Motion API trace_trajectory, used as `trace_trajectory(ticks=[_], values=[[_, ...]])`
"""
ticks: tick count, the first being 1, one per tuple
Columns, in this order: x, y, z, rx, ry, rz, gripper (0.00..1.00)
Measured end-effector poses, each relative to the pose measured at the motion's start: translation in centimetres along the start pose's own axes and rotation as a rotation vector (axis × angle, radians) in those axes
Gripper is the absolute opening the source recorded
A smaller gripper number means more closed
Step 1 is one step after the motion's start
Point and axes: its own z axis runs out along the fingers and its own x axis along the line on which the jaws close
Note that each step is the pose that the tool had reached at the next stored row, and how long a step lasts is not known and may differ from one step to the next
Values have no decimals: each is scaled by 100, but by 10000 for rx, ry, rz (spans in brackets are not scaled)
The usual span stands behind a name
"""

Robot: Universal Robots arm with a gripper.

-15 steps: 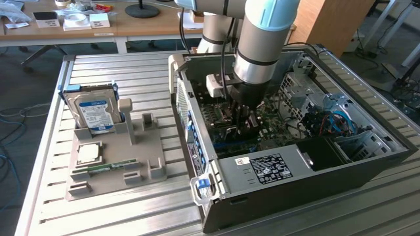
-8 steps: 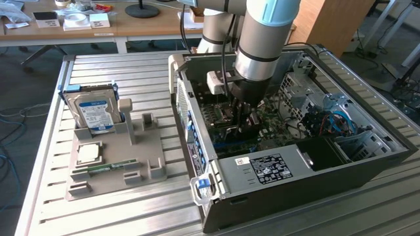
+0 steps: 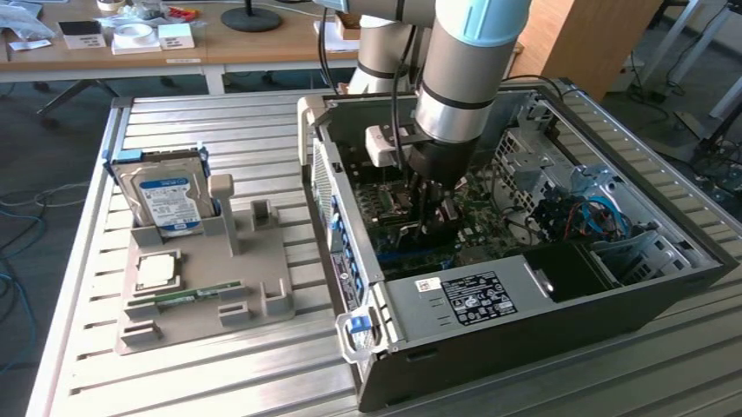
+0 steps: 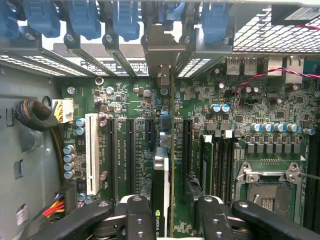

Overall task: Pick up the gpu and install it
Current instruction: 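Insert the gpu into the slot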

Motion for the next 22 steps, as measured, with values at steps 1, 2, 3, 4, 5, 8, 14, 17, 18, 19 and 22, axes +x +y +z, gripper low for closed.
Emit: trace_trajectory(ticks=[1,2,3,4,5,8,14,17,18,19,22], values=[[0,0,0,0,0,0,40],[-1,0,0,0,0,-1,40],[-1,-1,-1,-1,1,-2,40],[-1,0,-1,-1,1,-1,40],[-1,-1,0,0,1,-2,40],[-2,0,0,0,0,0,40],[-1,0,-1,-1,4,0,38],[-2,0,0,0,1,-1,32],[-2,0,0,-1,1,-1,32],[-2,0,0,0,0,0,32],[-2,0,0,0,1,0,32]])
